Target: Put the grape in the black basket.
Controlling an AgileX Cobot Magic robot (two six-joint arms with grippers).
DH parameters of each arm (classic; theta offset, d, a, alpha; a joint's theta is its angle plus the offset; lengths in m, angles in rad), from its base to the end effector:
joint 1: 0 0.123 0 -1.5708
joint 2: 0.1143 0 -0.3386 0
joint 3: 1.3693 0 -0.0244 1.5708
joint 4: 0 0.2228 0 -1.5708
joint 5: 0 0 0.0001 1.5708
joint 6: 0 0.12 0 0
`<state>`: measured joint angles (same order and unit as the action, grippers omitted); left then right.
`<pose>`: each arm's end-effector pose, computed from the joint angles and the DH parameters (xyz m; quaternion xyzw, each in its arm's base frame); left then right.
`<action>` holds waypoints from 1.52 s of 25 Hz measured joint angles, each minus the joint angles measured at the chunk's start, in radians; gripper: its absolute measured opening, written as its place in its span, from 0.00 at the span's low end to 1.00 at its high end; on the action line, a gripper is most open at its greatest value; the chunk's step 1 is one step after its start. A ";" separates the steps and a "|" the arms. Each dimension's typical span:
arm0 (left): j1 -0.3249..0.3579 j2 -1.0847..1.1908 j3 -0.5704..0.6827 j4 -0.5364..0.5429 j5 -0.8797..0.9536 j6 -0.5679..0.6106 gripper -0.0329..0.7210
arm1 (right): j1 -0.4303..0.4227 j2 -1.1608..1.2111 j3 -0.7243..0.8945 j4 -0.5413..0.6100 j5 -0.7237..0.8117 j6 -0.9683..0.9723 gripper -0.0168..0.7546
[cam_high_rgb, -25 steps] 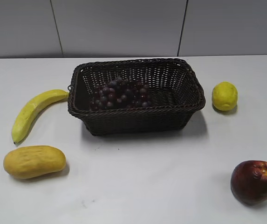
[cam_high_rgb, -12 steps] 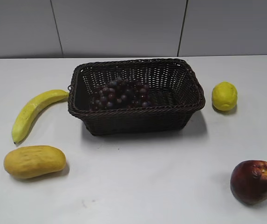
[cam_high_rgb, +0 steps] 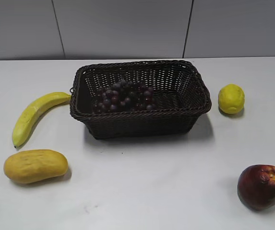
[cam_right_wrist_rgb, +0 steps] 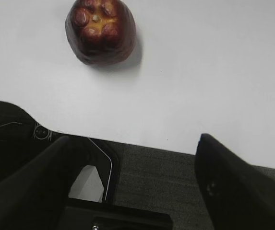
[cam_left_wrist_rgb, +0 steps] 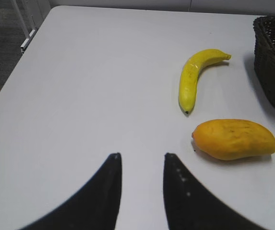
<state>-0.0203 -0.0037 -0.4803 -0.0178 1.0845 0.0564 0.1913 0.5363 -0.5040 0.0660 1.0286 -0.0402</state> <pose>-0.0578 -0.0007 0.2424 0.0335 0.8628 0.0002 0.5045 0.0174 0.0103 0.2656 -0.1024 0.9498 0.0541 0.2907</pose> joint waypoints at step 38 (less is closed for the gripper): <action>0.000 0.000 0.000 0.000 0.001 0.000 0.36 | 0.000 -0.542 0.002 -0.001 0.006 0.000 0.79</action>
<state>-0.0203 -0.0037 -0.4803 -0.0178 1.0854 0.0564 0.1913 -0.0059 -0.5024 0.0652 1.0346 -0.0402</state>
